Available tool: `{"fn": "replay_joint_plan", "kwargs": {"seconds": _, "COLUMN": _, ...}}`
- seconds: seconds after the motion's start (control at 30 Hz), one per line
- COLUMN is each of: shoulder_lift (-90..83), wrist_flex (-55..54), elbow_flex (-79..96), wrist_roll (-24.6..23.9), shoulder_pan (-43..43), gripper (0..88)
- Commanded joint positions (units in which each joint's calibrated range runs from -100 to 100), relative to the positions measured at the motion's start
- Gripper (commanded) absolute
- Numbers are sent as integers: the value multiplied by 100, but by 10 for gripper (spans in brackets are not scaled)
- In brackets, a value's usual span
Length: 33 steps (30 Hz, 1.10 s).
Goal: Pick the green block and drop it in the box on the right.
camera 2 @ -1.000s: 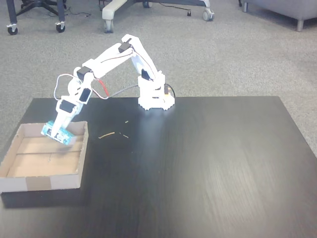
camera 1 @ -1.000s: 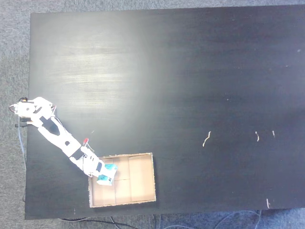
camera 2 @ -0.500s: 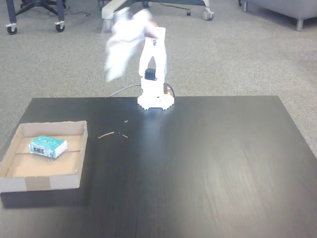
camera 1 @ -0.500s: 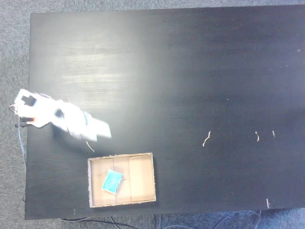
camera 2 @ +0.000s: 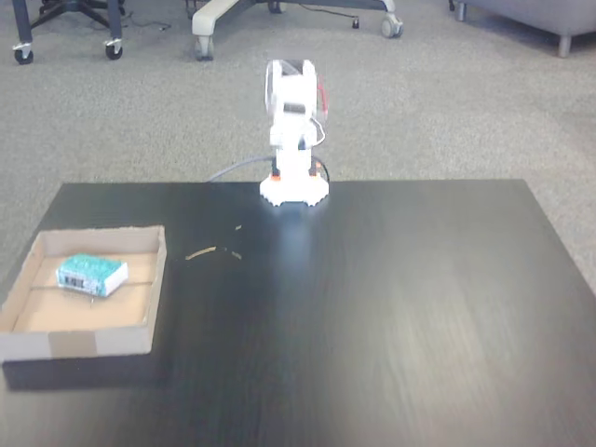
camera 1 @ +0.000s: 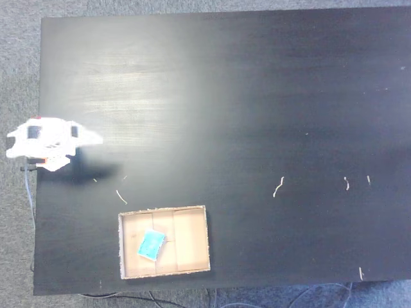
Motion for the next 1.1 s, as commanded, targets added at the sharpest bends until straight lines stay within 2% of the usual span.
{"fn": "replay_joint_plan", "kwargs": {"seconds": 0.0, "shoulder_lift": -106, "wrist_flex": -1673, "elbow_flex": 2163, "wrist_roll": 220, "shoulder_pan": 505, "gripper": 1}}
{"fn": "replay_joint_plan", "kwargs": {"seconds": 0.03, "shoulder_lift": -97, "wrist_flex": -2300, "elbow_flex": 2834, "wrist_roll": 303, "shoulder_pan": 536, "gripper": 1}}
{"fn": "replay_joint_plan", "kwargs": {"seconds": 0.07, "shoulder_lift": -114, "wrist_flex": -2474, "elbow_flex": 3142, "wrist_roll": 371, "shoulder_pan": 590, "gripper": 1}}
{"fn": "replay_joint_plan", "kwargs": {"seconds": 0.33, "shoulder_lift": -114, "wrist_flex": -2036, "elbow_flex": 3133, "wrist_roll": 361, "shoulder_pan": 107, "gripper": 1}}
{"fn": "replay_joint_plan", "kwargs": {"seconds": 0.43, "shoulder_lift": -114, "wrist_flex": -1879, "elbow_flex": 3133, "wrist_roll": 742, "shoulder_pan": -345, "gripper": 1}}
{"fn": "replay_joint_plan", "kwargs": {"seconds": 0.47, "shoulder_lift": -114, "wrist_flex": -1714, "elbow_flex": 3133, "wrist_roll": 1065, "shoulder_pan": -422, "gripper": 5}}
{"fn": "replay_joint_plan", "kwargs": {"seconds": 0.53, "shoulder_lift": -114, "wrist_flex": -1673, "elbow_flex": 3133, "wrist_roll": 1148, "shoulder_pan": -499, "gripper": 14}}
{"fn": "replay_joint_plan", "kwargs": {"seconds": 0.57, "shoulder_lift": -114, "wrist_flex": -1780, "elbow_flex": 3133, "wrist_roll": 1089, "shoulder_pan": -560, "gripper": 1}}
{"fn": "replay_joint_plan", "kwargs": {"seconds": 0.63, "shoulder_lift": -114, "wrist_flex": -2308, "elbow_flex": 3133, "wrist_roll": -259, "shoulder_pan": -629, "gripper": 1}}
{"fn": "replay_joint_plan", "kwargs": {"seconds": 0.67, "shoulder_lift": -114, "wrist_flex": -2432, "elbow_flex": 3133, "wrist_roll": -640, "shoulder_pan": -621, "gripper": 1}}
{"fn": "replay_joint_plan", "kwargs": {"seconds": 0.97, "shoulder_lift": -114, "wrist_flex": -2110, "elbow_flex": 3133, "wrist_roll": -576, "shoulder_pan": -721, "gripper": 1}}
{"fn": "replay_joint_plan", "kwargs": {"seconds": 1.03, "shoulder_lift": -114, "wrist_flex": -2110, "elbow_flex": 3133, "wrist_roll": -239, "shoulder_pan": -698, "gripper": 1}}
{"fn": "replay_joint_plan", "kwargs": {"seconds": 1.07, "shoulder_lift": -114, "wrist_flex": -2110, "elbow_flex": 3133, "wrist_roll": -225, "shoulder_pan": -690, "gripper": 1}}
